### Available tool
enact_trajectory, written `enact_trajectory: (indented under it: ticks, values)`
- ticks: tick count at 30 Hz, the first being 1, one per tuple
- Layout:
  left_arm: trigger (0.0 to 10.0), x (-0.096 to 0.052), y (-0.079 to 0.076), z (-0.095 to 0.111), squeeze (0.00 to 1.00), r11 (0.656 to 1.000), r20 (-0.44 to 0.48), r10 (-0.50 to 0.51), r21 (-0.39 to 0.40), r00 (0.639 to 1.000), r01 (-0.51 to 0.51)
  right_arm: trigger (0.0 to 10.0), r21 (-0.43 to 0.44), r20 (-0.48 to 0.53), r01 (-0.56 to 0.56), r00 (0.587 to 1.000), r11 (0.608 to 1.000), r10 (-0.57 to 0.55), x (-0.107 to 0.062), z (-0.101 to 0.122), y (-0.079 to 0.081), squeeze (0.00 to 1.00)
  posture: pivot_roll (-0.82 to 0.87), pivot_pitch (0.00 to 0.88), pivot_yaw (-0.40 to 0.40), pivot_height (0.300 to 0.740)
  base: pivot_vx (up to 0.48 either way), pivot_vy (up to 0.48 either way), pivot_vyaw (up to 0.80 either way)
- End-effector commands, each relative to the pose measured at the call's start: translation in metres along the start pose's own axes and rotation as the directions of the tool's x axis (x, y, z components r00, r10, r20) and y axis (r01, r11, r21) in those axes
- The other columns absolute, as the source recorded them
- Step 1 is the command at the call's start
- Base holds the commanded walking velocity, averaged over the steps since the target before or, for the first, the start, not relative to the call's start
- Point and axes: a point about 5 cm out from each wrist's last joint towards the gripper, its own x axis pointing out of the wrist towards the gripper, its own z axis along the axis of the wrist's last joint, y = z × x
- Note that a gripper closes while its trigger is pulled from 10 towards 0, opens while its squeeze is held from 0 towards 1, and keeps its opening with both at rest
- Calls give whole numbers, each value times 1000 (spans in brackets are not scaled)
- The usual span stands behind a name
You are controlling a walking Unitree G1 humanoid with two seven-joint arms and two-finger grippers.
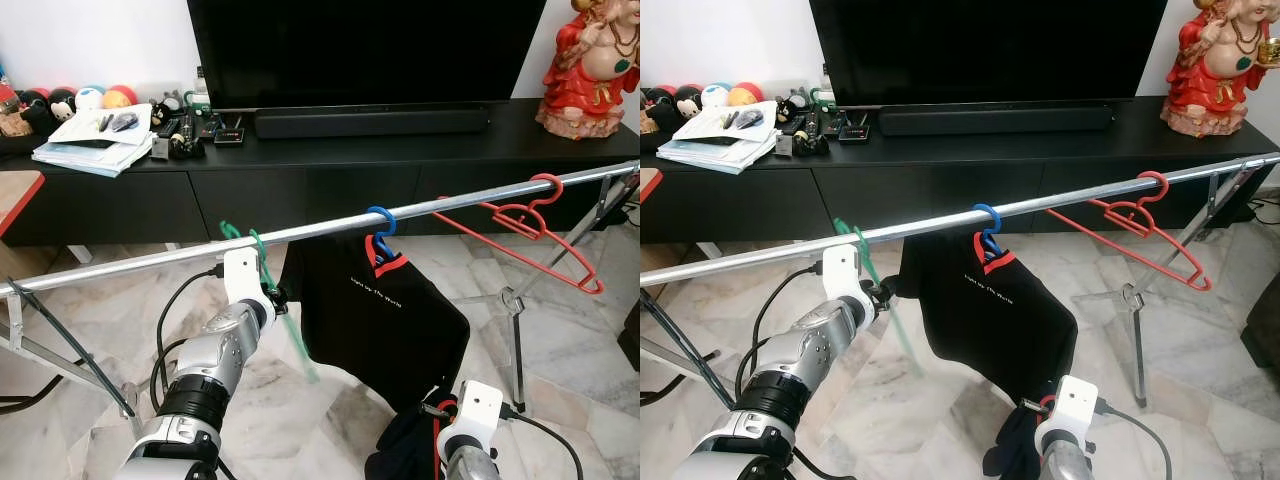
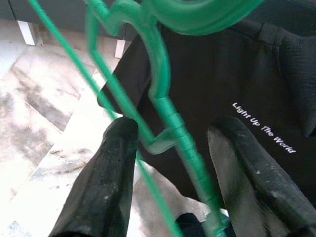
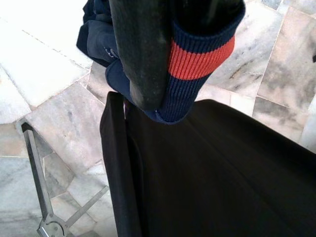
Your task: Hang hanger
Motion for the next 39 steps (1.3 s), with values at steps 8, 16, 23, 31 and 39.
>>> enact_trajectory:
  ticks: [8,16,23,31,39]
  values:
    - [0,-1,-3,-2,0,1000,5,-5,12,1000,5,10000,-6,-19,-9,1000,1000,9,0,-3,3,0,56,92,42,740,0,0,0]
    - [0,-2,-2,-3,0,1000,3,-1,16,1000,1,10000,-5,-18,-10,1000,1000,10,0,-3,3,0,58,92,42,740,0,0,0]
    - [0,-2,-2,-3,0,999,12,5,36,1000,-6,10000,-7,-19,-10,1000,1000,10,0,-3,3,0,57,92,41,740,0,0,0]
    - [0,-3,2,-3,0,988,33,24,149,999,-29,10000,-7,-19,-11,1000,1000,11,0,-3,3,0,55,92,41,740,0,0,0]
    - [0,-16,20,3,0,949,152,18,308,988,-65,10000,-9,-16,-9,1000,1000,9,0,-2,1,0,58,88,40,740,0,0,0]
